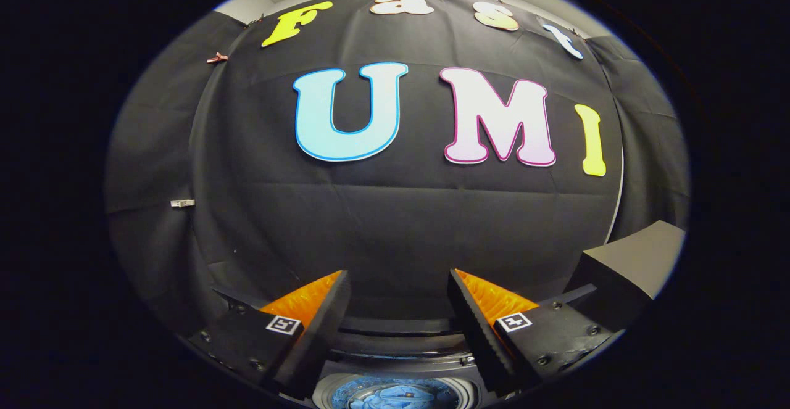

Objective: Put the clothes into the washing machine and then close the washing machine lid.

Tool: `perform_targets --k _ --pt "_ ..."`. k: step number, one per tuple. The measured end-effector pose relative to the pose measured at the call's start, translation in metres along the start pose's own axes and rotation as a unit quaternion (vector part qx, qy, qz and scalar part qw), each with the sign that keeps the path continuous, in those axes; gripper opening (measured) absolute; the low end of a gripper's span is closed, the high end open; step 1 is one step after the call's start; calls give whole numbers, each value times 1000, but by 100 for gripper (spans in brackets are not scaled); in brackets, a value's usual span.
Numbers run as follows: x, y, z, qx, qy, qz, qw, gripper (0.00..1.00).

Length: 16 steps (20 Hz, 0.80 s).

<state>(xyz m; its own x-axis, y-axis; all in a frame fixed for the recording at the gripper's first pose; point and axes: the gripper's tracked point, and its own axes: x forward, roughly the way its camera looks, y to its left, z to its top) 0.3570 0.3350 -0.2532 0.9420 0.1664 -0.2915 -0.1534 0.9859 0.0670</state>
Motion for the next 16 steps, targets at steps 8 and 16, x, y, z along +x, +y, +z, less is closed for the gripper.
perform_targets --k 8,16 --pt "-5 -4 0 -1 24 6 1000 99" --pt "-16 -4 -8 5 76 -10 997 99"
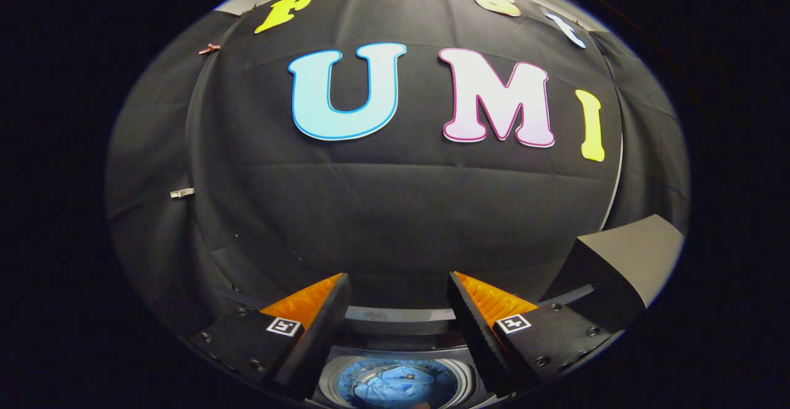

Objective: Put the clothes into the washing machine and then close the washing machine lid.

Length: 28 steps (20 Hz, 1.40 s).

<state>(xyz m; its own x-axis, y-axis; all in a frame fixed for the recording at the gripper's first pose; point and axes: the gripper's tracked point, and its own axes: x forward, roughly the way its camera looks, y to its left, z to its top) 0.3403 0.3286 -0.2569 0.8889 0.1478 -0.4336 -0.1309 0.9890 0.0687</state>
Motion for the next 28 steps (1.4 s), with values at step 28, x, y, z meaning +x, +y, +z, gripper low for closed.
perform_targets --k 28 --pt "-37 19 -42 -43 122 25 991 98"
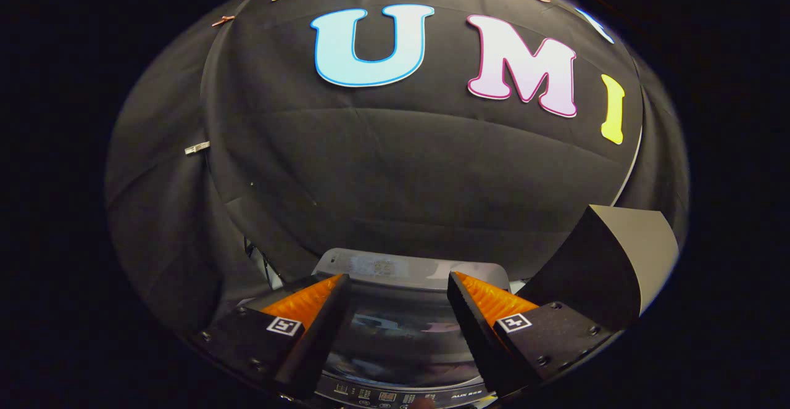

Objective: Put the clothes into the washing machine and then close the washing machine lid.

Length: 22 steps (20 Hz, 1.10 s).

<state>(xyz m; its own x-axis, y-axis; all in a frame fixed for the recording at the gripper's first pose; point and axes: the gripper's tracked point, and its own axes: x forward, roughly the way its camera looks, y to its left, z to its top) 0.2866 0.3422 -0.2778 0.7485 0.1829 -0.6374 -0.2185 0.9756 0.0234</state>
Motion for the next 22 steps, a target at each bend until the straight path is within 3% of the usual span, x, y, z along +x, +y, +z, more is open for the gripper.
perform_targets --k 11,22 --pt "-4 -5 10 20 -15 -11 1000 100" --pt "-51 -49 88 65 -159 -70 983 100"
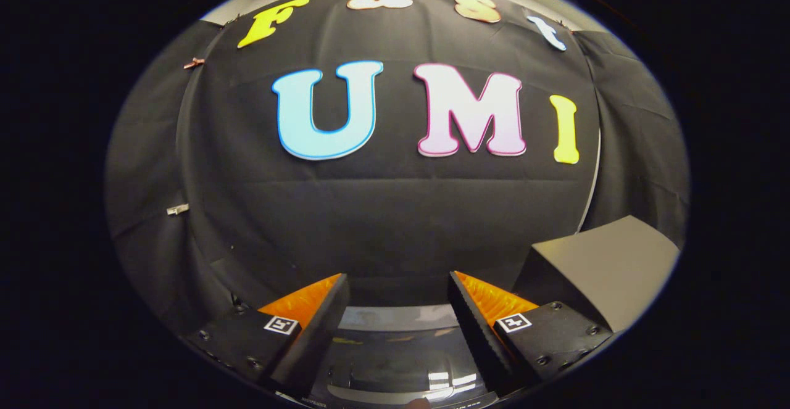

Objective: Put the clothes into the washing machine and then close the washing machine lid.

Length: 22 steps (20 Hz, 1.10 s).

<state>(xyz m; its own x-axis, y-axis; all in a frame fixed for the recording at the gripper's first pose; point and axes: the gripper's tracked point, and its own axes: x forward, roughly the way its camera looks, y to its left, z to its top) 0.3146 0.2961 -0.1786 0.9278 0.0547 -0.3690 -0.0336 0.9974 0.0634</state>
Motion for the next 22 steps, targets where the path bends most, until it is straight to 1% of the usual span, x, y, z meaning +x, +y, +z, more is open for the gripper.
perform_targets --k 5,10,13,16,20,22 --pt "-23 -12 40 -6 -69 -17 997 100" --pt "-53 -13 52 -19 -100 -16 995 100" --pt "-76 -2 46 2 -107 2 994 100" --pt "-93 6 40 -3 -101 18 995 100" --pt "-126 10 58 -14 -119 37 992 100" --pt "-146 9 69 -8 -130 46 990 100"
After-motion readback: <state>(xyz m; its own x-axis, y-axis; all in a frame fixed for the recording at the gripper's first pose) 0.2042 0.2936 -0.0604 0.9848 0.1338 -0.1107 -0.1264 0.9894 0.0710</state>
